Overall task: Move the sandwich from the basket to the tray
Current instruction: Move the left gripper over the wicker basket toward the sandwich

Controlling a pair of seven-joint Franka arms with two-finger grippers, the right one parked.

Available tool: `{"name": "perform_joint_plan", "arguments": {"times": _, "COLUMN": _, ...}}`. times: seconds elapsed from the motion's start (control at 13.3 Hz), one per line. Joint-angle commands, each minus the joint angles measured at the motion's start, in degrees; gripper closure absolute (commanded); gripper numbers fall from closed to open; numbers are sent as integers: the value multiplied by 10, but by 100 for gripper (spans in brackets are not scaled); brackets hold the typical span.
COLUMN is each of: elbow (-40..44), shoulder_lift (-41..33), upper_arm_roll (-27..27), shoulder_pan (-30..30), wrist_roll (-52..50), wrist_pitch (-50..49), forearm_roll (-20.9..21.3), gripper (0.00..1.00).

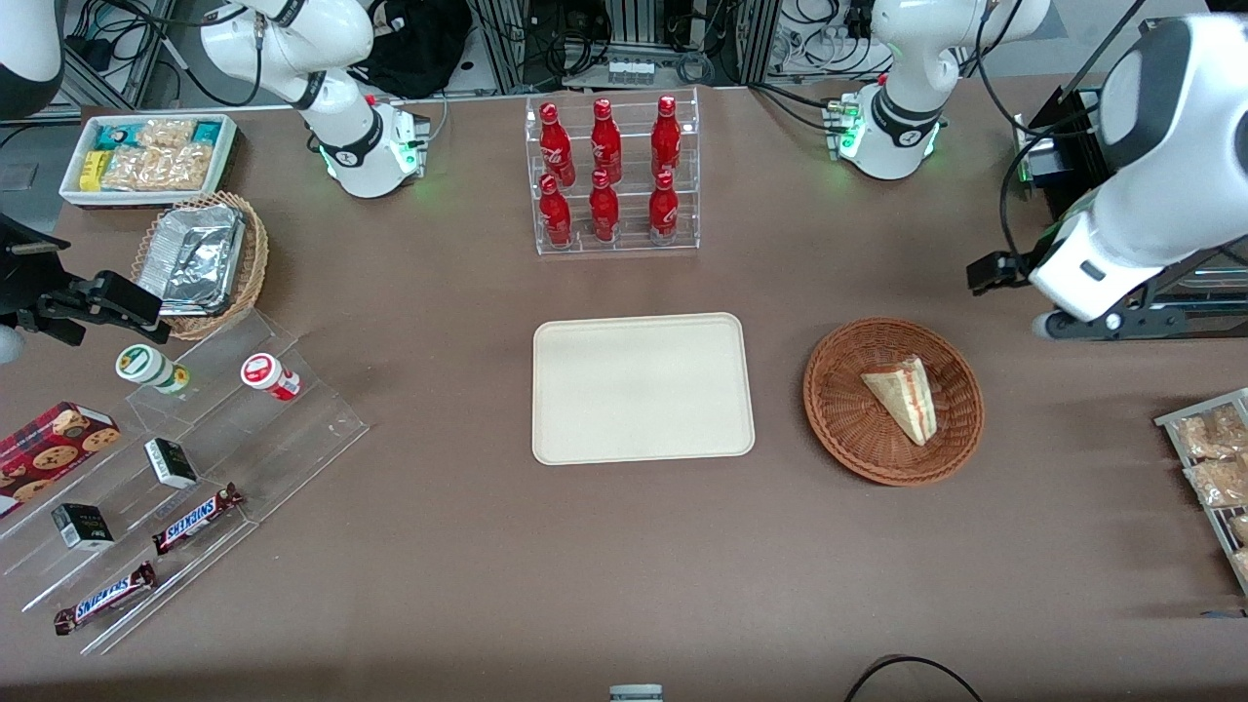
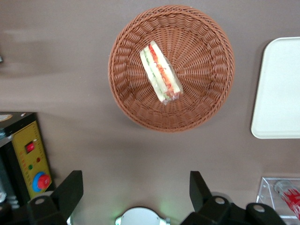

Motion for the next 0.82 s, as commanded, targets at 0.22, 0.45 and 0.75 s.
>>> {"name": "perform_joint_plan", "arguments": {"times": 0.22, "elbow": -167, "shoulder_lift": -14, "upper_arm_roll": -1, "shoulder_pan": 0, "wrist_roll": 5, "wrist_pitch": 198, "forearm_roll": -1, "gripper": 0}}
{"name": "perform_joint_plan", "arguments": {"times": 0.45, "elbow": -234, "shoulder_lift": -10, "upper_arm_roll": -1, "shoulder_pan": 0, "wrist_roll": 5, "wrist_pitch": 304, "forearm_roll": -1, "gripper": 0}}
{"name": "perform_joint_plan", "arguments": {"times": 0.75, "elbow": -261, "shoulder_lift": 3, "upper_arm_roll": -1, "shoulder_pan": 0, "wrist_roll": -35, "wrist_pitch": 361, "forearm_roll": -1, "gripper": 0}}
